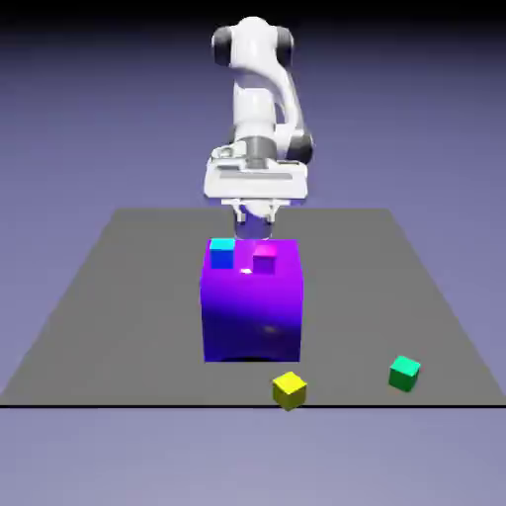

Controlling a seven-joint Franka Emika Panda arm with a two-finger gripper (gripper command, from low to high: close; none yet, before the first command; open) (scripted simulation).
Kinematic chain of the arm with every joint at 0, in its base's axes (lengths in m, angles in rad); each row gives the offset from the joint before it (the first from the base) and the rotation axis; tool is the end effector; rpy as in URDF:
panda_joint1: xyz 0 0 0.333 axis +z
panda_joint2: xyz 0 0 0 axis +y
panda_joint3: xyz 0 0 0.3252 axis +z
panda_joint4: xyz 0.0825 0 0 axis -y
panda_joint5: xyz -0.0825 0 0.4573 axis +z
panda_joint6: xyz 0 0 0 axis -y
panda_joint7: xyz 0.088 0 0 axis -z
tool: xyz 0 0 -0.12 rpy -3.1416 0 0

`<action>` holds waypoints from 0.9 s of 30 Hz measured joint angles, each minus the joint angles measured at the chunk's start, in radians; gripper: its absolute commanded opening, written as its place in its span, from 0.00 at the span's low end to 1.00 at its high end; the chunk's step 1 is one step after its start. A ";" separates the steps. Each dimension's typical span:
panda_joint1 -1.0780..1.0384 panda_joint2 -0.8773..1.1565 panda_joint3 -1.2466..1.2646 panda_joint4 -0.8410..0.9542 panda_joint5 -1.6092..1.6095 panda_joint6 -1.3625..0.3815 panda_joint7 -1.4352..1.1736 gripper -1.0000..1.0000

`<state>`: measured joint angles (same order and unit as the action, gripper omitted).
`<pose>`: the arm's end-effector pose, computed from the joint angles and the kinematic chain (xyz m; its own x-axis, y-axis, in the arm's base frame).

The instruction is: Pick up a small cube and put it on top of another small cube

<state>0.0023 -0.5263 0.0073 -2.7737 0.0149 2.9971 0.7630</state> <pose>0.4624 0.0032 0.4058 0.5285 -0.6954 0.4870 -0.5063 -0.7186 -0.4766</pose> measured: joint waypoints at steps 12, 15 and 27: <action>-0.097 0.435 0.073 0.361 0.149 -0.397 0.219 0.50; -0.121 0.544 0.091 0.451 0.186 -0.496 0.273 0.50; -0.216 0.979 0.164 0.812 0.334 -0.892 0.492 0.50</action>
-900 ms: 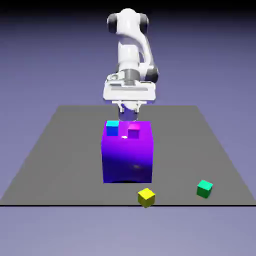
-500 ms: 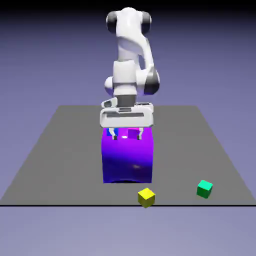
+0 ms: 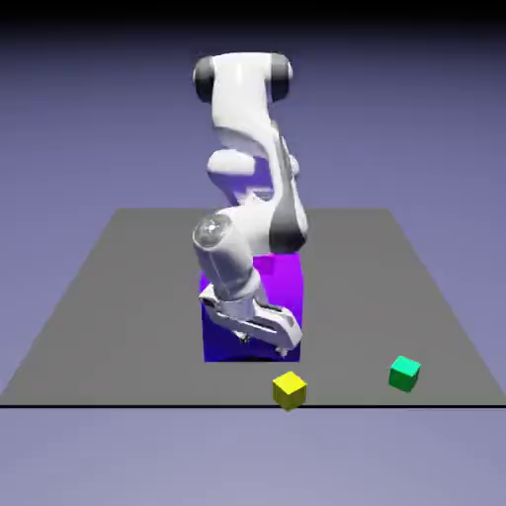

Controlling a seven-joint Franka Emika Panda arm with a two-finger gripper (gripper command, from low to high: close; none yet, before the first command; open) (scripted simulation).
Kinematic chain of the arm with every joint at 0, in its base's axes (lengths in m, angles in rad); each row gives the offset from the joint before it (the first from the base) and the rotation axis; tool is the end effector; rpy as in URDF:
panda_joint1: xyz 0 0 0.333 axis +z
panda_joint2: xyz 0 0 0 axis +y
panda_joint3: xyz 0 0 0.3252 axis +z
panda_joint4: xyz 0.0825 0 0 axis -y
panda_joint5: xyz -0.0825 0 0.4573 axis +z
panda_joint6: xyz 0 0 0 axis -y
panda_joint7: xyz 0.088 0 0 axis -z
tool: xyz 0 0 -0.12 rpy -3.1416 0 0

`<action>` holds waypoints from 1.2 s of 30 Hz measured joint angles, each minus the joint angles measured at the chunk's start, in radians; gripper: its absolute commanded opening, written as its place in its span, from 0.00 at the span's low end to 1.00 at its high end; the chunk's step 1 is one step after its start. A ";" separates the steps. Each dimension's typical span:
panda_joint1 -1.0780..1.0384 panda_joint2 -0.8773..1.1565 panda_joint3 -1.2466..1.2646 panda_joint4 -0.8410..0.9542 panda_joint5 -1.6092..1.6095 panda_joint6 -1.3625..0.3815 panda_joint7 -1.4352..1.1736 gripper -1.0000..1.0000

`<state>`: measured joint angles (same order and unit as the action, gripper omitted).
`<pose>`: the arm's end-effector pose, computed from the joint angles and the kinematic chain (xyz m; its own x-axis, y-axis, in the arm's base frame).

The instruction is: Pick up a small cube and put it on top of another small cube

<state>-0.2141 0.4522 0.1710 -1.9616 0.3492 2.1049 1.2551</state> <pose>0.6339 -0.0058 0.1698 -0.0077 -0.9223 -0.3864 -0.9713 -0.0850 0.2222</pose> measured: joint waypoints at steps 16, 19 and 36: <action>-0.036 0.306 0.053 0.172 0.108 -0.144 0.110 0.00; -0.029 0.243 0.041 0.194 0.129 -0.210 0.145 0.00; 0.466 -0.012 0.006 -0.171 0.790 0.272 0.372 0.00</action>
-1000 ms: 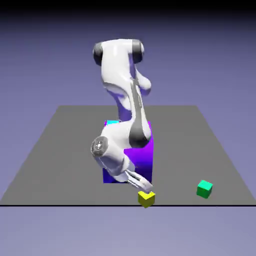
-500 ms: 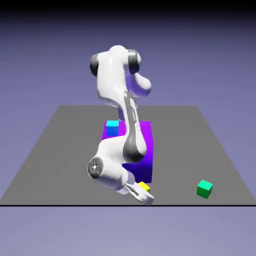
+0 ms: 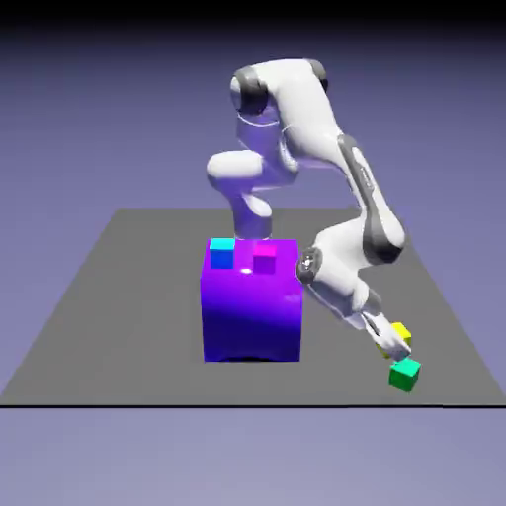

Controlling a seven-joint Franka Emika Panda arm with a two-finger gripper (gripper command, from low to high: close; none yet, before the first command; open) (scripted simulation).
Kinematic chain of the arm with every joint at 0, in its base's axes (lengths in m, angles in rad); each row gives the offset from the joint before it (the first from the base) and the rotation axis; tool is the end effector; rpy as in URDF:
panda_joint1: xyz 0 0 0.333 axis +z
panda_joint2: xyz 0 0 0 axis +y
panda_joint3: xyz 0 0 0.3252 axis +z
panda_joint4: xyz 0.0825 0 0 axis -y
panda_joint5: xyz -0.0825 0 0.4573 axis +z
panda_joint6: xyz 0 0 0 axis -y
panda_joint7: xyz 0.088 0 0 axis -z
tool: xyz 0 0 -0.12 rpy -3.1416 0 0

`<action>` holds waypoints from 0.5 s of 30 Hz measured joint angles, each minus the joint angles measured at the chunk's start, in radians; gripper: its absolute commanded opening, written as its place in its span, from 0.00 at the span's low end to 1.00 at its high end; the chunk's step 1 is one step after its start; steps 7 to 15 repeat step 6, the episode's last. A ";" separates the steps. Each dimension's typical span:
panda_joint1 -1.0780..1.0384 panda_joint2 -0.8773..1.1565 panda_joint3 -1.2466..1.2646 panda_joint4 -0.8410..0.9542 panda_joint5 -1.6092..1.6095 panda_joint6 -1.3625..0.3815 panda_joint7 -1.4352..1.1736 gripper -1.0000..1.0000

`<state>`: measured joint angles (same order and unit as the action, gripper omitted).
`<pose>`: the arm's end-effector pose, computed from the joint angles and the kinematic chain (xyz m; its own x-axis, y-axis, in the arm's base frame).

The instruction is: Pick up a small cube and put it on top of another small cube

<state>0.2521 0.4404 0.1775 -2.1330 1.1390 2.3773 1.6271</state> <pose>0.5386 0.2723 0.1278 -0.5915 -0.6353 -0.4965 -0.7944 0.3537 0.4938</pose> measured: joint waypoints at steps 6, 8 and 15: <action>0.029 0.113 0.030 0.050 0.062 0.072 -0.054 1.00; 0.029 0.113 0.030 0.050 0.062 0.072 -0.054 1.00; 0.029 0.113 0.030 0.050 0.062 0.072 -0.054 1.00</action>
